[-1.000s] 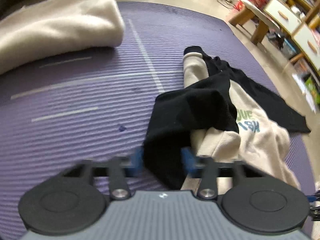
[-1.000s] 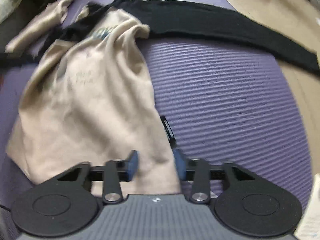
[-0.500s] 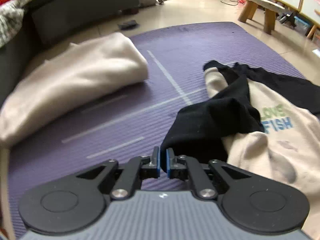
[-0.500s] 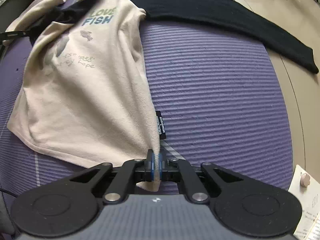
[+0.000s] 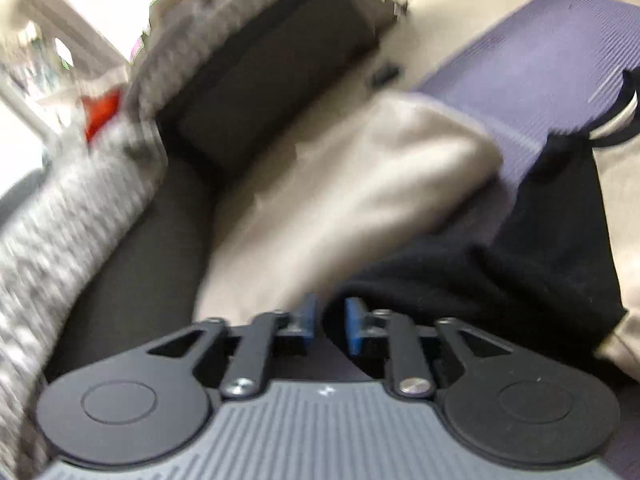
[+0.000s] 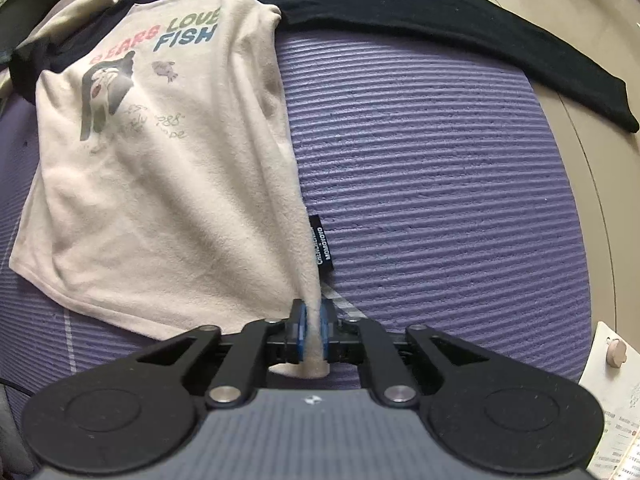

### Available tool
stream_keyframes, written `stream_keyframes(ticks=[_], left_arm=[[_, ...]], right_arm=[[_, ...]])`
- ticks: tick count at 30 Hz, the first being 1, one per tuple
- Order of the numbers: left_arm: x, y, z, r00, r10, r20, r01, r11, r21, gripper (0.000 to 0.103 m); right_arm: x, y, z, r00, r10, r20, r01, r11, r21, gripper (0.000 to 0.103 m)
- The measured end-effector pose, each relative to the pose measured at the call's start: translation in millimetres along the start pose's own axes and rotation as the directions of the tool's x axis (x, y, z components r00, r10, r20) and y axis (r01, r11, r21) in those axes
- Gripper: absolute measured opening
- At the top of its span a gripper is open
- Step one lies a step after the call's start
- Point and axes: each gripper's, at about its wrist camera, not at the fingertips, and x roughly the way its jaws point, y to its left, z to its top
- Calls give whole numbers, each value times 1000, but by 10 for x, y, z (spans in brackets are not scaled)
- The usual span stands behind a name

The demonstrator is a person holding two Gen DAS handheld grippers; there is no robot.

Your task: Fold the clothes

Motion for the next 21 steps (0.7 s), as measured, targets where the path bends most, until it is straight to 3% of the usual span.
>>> stream_keyframes(ticks=[1, 2, 4, 5, 8, 10, 14, 16, 18, 19, 21], left_arm=[[-28, 12, -58, 997, -71, -29, 70, 997, -30, 66], [-60, 13, -102, 991, -126, -48, 123, 991, -51, 74], [-142, -17, -218, 965, -243, -103, 233, 968, -96, 75], [-186, -40, -298, 938, -316, -142, 298, 945, -133, 75], [-296, -100, -515, 832, -503, -235, 445, 857, -261, 74], [-363, -118, -644, 729, -628, -272, 520, 767, -377, 72], [-489, -255, -854, 573, -758, -311, 606, 648, -461, 67], [-524, -383, -961, 505, -790, -348, 632, 613, -473, 63], [-529, -484, -1034, 467, -803, -371, 642, 596, -482, 55], [-550, -541, -1060, 459, -802, -381, 649, 596, -473, 52], [-617, -630, -1073, 469, -789, -396, 662, 611, -434, 52]], right_arm=[[-8, -16, -6, 1000, -1, 2, 1, 1000, 5, 18], [-17, -34, -12, 1000, -2, 6, 2, 1000, 11, 26], [-34, -83, -27, 1000, -4, 14, 4, 1000, 23, 28], [-37, -103, -28, 1000, -5, 14, 4, 1000, 29, 28], [-28, -146, -20, 1000, -3, 11, 2, 999, 37, 30], [-27, -161, -8, 1000, 2, 11, -3, 999, 34, 30], [-28, -150, 13, 1000, 14, 16, -14, 1000, 12, 30], [-30, -135, 24, 1000, 21, 18, -21, 1000, 2, 30], [-21, -121, 35, 999, 28, 17, -28, 1000, 1, 30], [-13, -114, 41, 999, 32, 16, -32, 999, 1, 30], [4, -106, 47, 999, 35, 15, -35, 999, 5, 30]])
